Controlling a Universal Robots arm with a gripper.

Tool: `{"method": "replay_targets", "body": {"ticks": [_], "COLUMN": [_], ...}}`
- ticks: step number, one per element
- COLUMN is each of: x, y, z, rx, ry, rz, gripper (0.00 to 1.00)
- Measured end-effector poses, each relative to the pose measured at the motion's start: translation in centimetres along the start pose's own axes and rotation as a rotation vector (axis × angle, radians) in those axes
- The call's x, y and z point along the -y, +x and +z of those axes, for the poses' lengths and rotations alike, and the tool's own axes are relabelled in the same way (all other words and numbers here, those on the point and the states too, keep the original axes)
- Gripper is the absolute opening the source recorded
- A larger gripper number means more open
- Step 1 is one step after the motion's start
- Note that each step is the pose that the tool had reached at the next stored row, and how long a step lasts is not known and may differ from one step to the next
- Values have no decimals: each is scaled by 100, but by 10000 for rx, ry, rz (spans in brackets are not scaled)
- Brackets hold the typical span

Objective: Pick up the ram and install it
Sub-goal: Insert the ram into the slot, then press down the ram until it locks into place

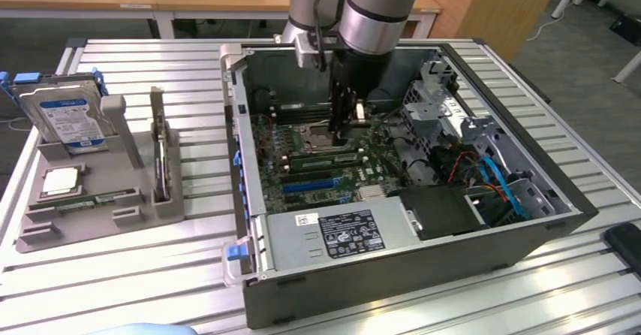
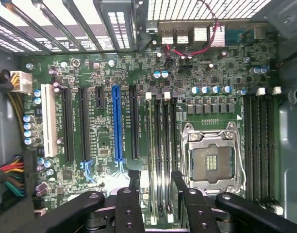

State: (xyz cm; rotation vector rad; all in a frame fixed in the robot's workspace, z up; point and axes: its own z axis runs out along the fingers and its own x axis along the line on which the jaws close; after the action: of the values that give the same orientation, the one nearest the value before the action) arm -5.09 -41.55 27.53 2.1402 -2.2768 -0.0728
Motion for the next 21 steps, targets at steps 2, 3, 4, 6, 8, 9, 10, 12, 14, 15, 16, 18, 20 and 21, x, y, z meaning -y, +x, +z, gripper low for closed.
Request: {"method": "replay_targets", "body": {"ticks": [2,3,4,6,8,9,10,12,14,15,16,18,20,21], "x": [-1,-2,-3,-4,-6,-7,-6,-4,24,25,26,28,30,31], "y": [-1,-2,-2,-3,-5,-5,-5,-5,-7,-7,-7,-7,-7,-8], "z": [-52,-78,-105,-166,-224,-241,-246,-245,-247,-247,-247,-247,-247,-248], "rx": [0,1,2,2,3,3,3,5,-2,-2,-2,-3,-3,-3], "ry": [0,-1,-1,-2,-3,-3,-4,-8,-88,-91,-94,-99,-104,-104], "rz": [14,22,29,45,63,69,72,73,76,75,75,76,76,76], "gripper": [38,38,38,38,38,38,38,38,38,38,38,38,38,38]}}
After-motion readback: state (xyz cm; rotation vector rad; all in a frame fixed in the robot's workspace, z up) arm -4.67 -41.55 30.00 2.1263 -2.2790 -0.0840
